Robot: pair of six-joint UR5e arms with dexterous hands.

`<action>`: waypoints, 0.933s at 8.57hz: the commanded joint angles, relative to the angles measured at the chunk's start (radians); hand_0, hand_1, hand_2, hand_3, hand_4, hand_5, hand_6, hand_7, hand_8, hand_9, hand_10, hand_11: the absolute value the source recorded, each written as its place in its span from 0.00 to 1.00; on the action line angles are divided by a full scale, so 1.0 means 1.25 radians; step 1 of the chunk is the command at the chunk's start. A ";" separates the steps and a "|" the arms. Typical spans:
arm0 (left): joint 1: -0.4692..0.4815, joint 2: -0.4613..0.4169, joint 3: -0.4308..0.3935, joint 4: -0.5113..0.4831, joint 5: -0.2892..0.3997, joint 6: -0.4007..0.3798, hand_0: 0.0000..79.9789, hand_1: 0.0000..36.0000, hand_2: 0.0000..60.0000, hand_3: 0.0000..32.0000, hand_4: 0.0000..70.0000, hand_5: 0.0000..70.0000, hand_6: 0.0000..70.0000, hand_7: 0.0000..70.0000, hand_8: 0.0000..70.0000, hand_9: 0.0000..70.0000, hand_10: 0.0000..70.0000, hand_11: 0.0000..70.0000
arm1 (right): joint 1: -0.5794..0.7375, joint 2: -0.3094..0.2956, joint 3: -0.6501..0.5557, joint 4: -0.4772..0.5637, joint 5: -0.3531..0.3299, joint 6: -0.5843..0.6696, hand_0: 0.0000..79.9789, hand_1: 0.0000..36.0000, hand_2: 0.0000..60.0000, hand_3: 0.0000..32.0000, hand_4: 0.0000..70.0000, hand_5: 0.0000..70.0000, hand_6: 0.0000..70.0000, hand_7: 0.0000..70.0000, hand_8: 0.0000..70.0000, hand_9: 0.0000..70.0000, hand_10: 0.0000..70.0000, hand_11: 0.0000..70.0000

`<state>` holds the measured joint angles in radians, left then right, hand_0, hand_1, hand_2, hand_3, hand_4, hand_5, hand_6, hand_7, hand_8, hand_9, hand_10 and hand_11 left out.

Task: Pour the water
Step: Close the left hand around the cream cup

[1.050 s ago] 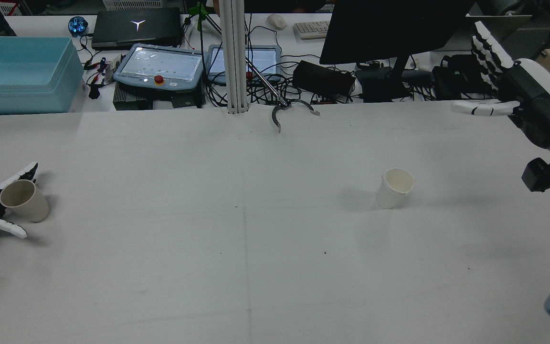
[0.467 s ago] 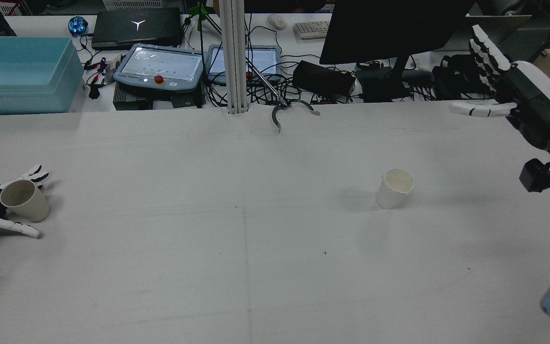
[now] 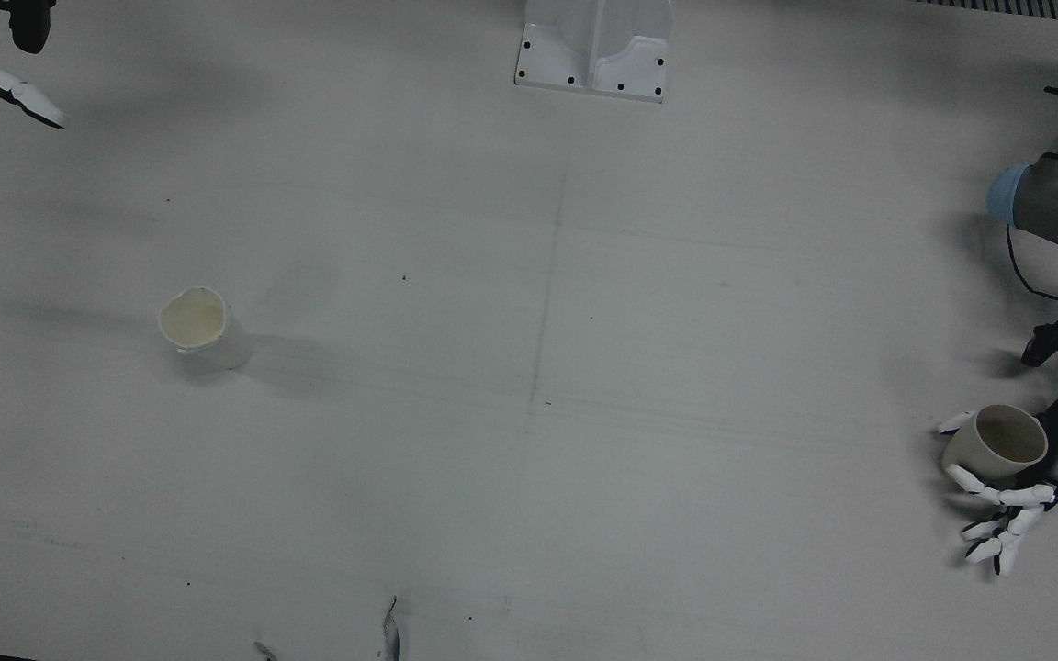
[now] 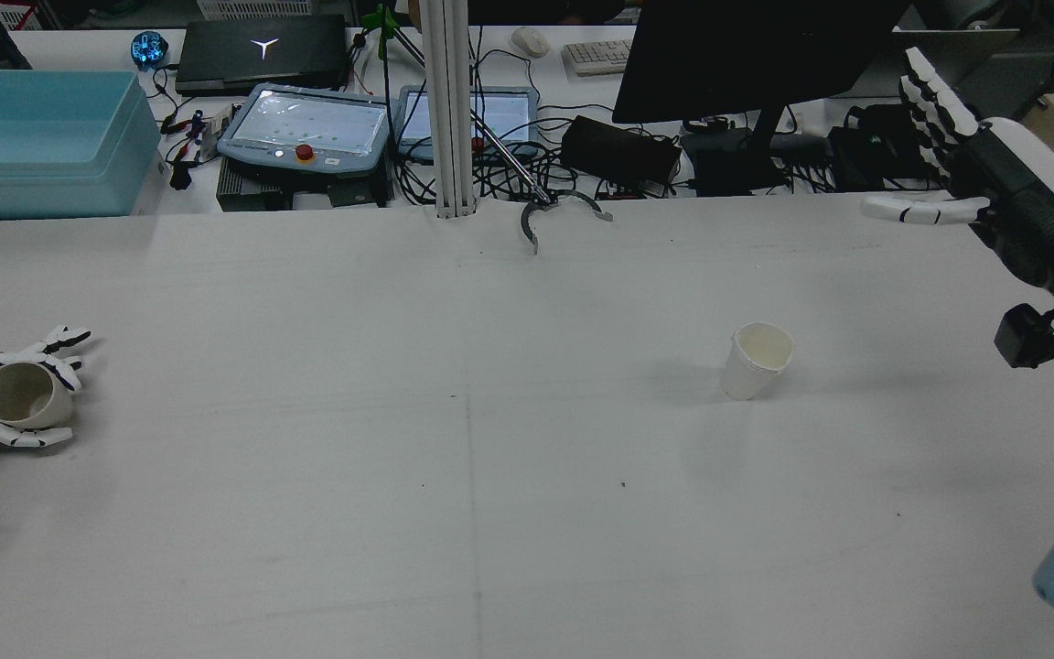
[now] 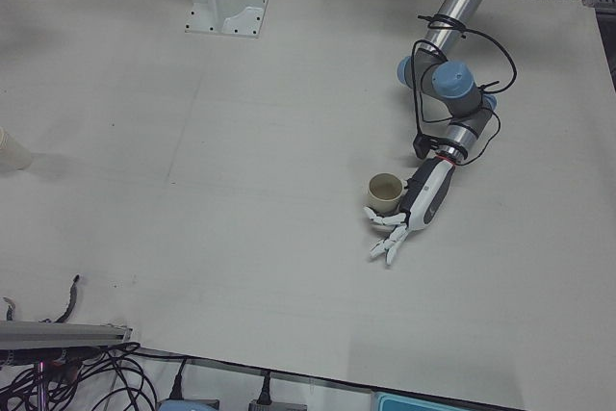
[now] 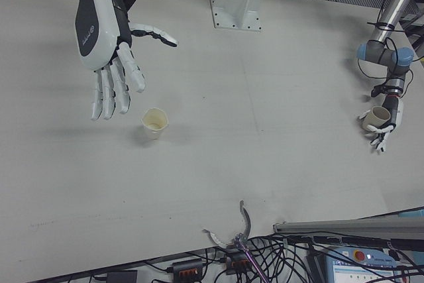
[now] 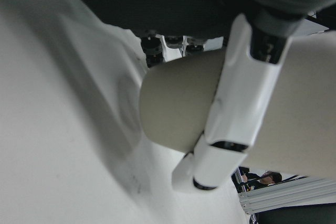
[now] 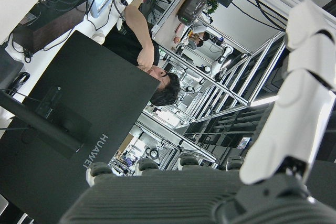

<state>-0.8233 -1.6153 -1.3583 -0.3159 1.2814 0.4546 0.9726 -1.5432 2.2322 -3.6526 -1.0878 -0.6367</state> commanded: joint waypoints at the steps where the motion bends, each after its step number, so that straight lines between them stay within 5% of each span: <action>1: -0.010 0.011 -0.038 0.054 0.001 -0.083 1.00 1.00 1.00 0.00 1.00 1.00 0.18 0.17 0.03 0.01 0.17 0.30 | 0.000 0.002 0.001 0.000 0.001 0.001 0.58 0.43 0.29 0.73 0.00 0.06 0.06 0.01 0.01 0.00 0.00 0.00; 3: -0.020 0.039 -0.136 0.128 0.009 -0.189 1.00 1.00 1.00 0.00 1.00 1.00 0.19 0.17 0.03 0.01 0.17 0.30 | -0.002 0.004 0.000 0.000 0.001 0.001 0.58 0.45 0.31 0.73 0.00 0.06 0.06 0.02 0.00 0.00 0.00 0.00; 4: -0.015 0.089 -0.202 0.135 0.030 -0.194 1.00 1.00 1.00 0.00 1.00 1.00 0.18 0.15 0.03 0.01 0.16 0.29 | -0.004 0.005 -0.003 0.000 0.001 -0.001 0.58 0.46 0.31 0.72 0.00 0.07 0.07 0.03 0.01 0.00 0.00 0.00; 6: -0.015 0.091 -0.241 0.136 0.179 -0.238 1.00 1.00 1.00 0.00 1.00 1.00 0.18 0.15 0.02 0.01 0.16 0.28 | -0.011 0.013 -0.017 0.003 0.001 0.000 0.58 0.46 0.34 0.69 0.00 0.07 0.07 0.03 0.01 0.00 0.00 0.00; 8: -0.024 0.070 -0.262 0.129 0.236 -0.260 1.00 1.00 1.00 0.00 1.00 1.00 0.19 0.15 0.03 0.01 0.15 0.26 | -0.034 0.022 -0.056 0.011 0.003 0.001 0.58 0.46 0.35 0.68 0.00 0.07 0.07 0.03 0.02 0.00 0.00 0.00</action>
<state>-0.8442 -1.5060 -1.6483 -0.1477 1.4762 0.1669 0.9574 -1.5296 2.2130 -3.6498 -1.0861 -0.6376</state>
